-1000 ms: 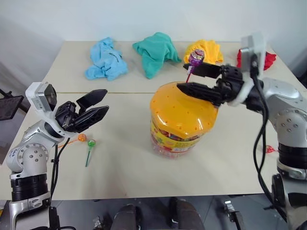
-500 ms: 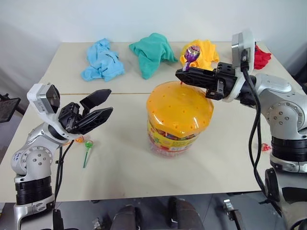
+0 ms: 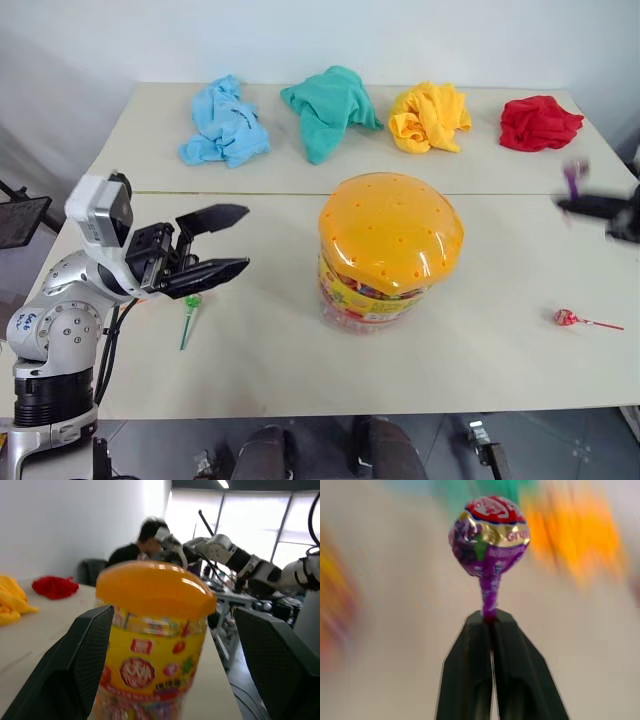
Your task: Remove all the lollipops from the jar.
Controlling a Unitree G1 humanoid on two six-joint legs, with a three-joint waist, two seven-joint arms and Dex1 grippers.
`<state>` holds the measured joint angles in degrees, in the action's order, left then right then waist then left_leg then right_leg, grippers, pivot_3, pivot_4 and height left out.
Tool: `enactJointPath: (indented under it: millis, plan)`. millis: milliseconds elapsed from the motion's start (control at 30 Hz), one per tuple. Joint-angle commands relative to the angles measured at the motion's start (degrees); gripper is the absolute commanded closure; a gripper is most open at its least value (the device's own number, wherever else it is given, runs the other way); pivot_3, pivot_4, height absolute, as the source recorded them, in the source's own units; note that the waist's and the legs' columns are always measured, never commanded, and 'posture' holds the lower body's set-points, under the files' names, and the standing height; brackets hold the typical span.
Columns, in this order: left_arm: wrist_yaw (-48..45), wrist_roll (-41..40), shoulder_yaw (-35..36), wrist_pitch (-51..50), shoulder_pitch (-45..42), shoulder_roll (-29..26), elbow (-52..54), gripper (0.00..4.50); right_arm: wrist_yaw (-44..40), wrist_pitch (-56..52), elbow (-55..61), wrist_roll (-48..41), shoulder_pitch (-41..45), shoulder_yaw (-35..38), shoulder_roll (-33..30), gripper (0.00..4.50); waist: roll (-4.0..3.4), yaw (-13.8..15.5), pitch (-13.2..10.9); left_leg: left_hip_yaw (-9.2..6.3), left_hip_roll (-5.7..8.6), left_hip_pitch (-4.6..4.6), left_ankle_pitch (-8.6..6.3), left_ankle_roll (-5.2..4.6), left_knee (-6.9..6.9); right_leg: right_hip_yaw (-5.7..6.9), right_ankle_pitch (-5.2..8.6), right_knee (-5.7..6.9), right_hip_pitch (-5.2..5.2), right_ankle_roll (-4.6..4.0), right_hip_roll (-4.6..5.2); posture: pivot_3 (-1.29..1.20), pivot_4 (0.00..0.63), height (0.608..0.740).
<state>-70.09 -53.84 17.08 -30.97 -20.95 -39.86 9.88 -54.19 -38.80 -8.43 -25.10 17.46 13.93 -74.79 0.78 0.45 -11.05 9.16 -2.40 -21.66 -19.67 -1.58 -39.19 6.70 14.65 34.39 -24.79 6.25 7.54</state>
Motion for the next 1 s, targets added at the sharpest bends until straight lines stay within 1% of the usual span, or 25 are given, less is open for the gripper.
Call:
enactJointPath:
  millis: [33, 133, 200, 233, 300, 367, 433, 500, 533, 600, 667, 733, 800, 900, 1000]
  plan:
    - [-5.6, 5.5, -2.9, 5.6, -1.0, -1.6, -1.5, 0.43, 0.7, 1.9, 2.5, 3.8, -5.5, 1.7, 0.1, 4.45, -0.02, -0.8, 0.0, 0.1, -0.04, 0.04, 0.03, 0.05, -0.02, -0.01, 0.0, -0.01, 0.01, -0.01, -0.03, 0.0, 0.15, 0.74]
    - [-7.1, 7.6, -4.2, 8.1, -1.5, -1.1, -2.6, 0.43, 3.6, 2.4, 2.6, 6.2, -9.0, 0.8, 3.5, 4.45, -0.03, -1.6, 0.0, 0.15, -0.25, 0.39, 0.13, 0.17, -0.02, -0.11, -0.01, -0.26, 0.13, -0.15, -0.1, 0.0, 0.15, 0.74]
    - [-7.2, 8.7, -4.6, 9.2, -1.5, -0.9, -2.9, 0.43, 5.0, 3.6, 3.1, 6.8, -11.2, 1.3, 6.7, 4.45, -0.03, -2.0, 0.0, 0.13, -0.3, 0.46, 0.22, 0.22, -0.02, -0.15, -0.1, -0.27, 0.17, -0.28, -0.1, 0.0, 0.15, 0.74]
    - [-7.5, 9.5, -4.8, 10.0, -1.3, -1.0, -3.1, 0.43, 5.6, 4.7, 2.9, 7.3, -12.3, 1.5, 8.1, 4.24, -0.03, -2.0, 0.0, 0.11, -0.35, 0.47, 0.23, 0.23, -0.02, -0.16, -0.13, -0.27, 0.16, -0.33, -0.1, 0.0, 0.15, 0.74]
    - [-7.4, 10.5, -4.9, 10.9, -0.8, -1.2, -3.6, 0.43, 6.1, 6.9, 2.3, 7.6, -14.1, 2.8, 10.5, 3.76, -0.07, -2.0, 0.0, 0.11, -0.36, 0.46, 0.23, 0.25, 0.0, -0.19, -0.14, -0.18, 0.09, -0.35, -0.09, 0.0, 0.15, 0.74]
    - [-7.3, 11.7, -4.7, 11.7, -0.2, -1.7, -3.9, 0.43, 5.7, 8.0, 2.0, 6.6, -15.3, 5.2, 12.1, 3.07, -0.08, -2.0, 0.0, 0.12, -0.35, 0.44, 0.22, 0.23, 0.0, -0.24, -0.14, 0.07, 0.0, -0.34, -0.05, 0.0, 0.15, 0.74]
    - [-5.4, 13.8, -3.6, 13.2, 0.7, -1.9, -4.8, 0.43, 0.2, 15.3, 4.7, 2.4, -17.0, 10.8, 14.8, 2.38, -0.08, -1.9, 0.0, 0.13, -0.33, 0.43, 0.21, 0.21, 0.0, -0.23, -0.15, 0.19, -0.01, -0.33, -0.06, 0.0, 0.15, 0.74]
    - [-4.4, 14.6, -2.6, 14.4, 1.4, -1.7, -5.5, 0.43, -5.5, 21.2, 7.7, -3.1, -17.1, 15.6, 18.3, 1.66, -0.08, -2.0, 0.0, 0.12, -0.32, 0.45, 0.17, 0.22, 0.01, -0.2, -0.15, 0.17, 0.0, -0.32, -0.15, 0.0, 0.15, 0.74]
    - [-2.8, 15.9, -2.0, 15.0, 2.2, -1.9, -5.7, 0.43, -7.3, 23.2, 9.6, -6.4, -15.6, 17.3, 20.4, 1.38, -0.08, -2.0, 0.0, 0.11, -0.34, 0.44, 0.17, 0.22, 0.01, -0.19, -0.15, 0.13, 0.01, -0.32, -0.19, 0.0, 0.15, 0.74]
    - [-0.7, 17.7, -1.2, 15.9, 3.9, -2.3, -6.0, 0.43, -8.1, 24.8, 12.7, -9.2, -13.1, 18.2, 22.3, 0.68, -0.08, -2.1, 0.0, 0.12, -0.37, 0.47, 0.17, 0.22, 0.01, -0.22, -0.15, 0.12, 0.02, -0.32, -0.22, 0.0, 0.15, 0.74]
    - [2.2, 21.0, -0.2, 17.6, 6.5, -3.1, -6.4, 0.43, -7.8, 24.0, 17.1, -11.9, -10.6, 16.7, 23.9, 0.04, -0.08, -2.1, 0.0, 0.14, -0.44, 0.5, 0.17, 0.21, 0.01, -0.28, -0.15, 0.13, 0.01, -0.32, -0.12, 0.0, 0.15, 0.74]
    - [4.7, 22.5, 1.4, 18.2, 9.3, -3.6, -6.0, 0.43, -9.9, 24.8, 20.6, -12.3, -9.4, 13.3, 24.4, 0.01, -0.08, -2.0, 0.0, 0.12, -0.51, 0.52, 0.16, 0.19, 0.01, -0.28, -0.15, 0.14, -0.02, -0.32, -0.06, 0.0, 0.15, 0.74]
    - [6.8, 23.4, 2.9, 19.0, 12.2, -3.6, -5.3, 0.43, -12.5, 28.0, 22.1, -10.8, -8.8, 9.7, 25.4, 0.01, -0.07, -2.0, 0.0, 0.08, -0.56, 0.5, 0.12, 0.19, 0.01, -0.25, -0.15, 0.26, -0.06, -0.33, -0.04, 0.0, 0.15, 0.74]
    - [8.2, 24.5, 3.9, 20.8, 14.9, -3.3, -5.3, 0.43, -14.5, 31.7, 22.1, -9.4, -8.4, 6.8, 26.8, 0.01, -0.06, -1.3, 0.0, 0.01, -0.53, 0.44, 0.06, 0.15, 0.01, -0.12, -0.16, 0.29, -0.06, -0.33, 0.03, 0.0, 0.15, 0.74]
    - [10.3, 25.9, 4.9, 22.8, 17.8, -2.6, -4.6, 0.43, -17.7, 36.2, 20.0, -6.9, -10.2, 3.9, 28.1, 0.01, -0.06, -0.7, 0.0, 0.11, -0.44, 0.43, 0.0, 0.04, 0.01, -0.13, -0.16, 0.23, -0.07, -0.32, 0.13, 0.0, 0.15, 0.74]
